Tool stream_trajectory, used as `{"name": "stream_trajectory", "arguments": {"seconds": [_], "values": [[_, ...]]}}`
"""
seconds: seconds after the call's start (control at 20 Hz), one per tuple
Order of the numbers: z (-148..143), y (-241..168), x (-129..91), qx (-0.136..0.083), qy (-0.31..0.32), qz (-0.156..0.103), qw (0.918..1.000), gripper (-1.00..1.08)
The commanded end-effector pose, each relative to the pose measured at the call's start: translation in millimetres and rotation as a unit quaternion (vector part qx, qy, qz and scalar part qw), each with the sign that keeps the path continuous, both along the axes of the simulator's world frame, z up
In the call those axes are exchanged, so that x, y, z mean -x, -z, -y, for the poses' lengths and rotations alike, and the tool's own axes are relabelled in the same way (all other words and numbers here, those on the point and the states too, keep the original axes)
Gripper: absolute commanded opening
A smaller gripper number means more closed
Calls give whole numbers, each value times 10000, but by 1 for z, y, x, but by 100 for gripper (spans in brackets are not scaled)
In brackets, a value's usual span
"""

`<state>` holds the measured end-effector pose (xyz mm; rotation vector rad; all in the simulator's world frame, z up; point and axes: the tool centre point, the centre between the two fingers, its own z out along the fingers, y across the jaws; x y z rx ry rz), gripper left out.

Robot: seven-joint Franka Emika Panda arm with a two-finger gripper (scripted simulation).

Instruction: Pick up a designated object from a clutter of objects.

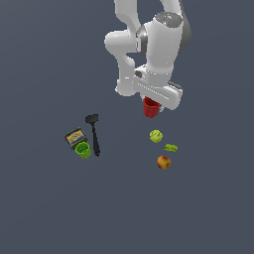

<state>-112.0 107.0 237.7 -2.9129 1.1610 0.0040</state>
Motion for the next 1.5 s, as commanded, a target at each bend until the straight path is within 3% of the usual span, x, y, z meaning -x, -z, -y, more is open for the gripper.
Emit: {"name": "stream_trajectory", "arguments": {"seconds": [0.0,0.8,1.45], "values": [[17,-23,4,-8,0,5,10000,-100],[117,-147,23,18,22,-1,10000,-100],[145,-182,25,31,24,0,10000,-100]]}}
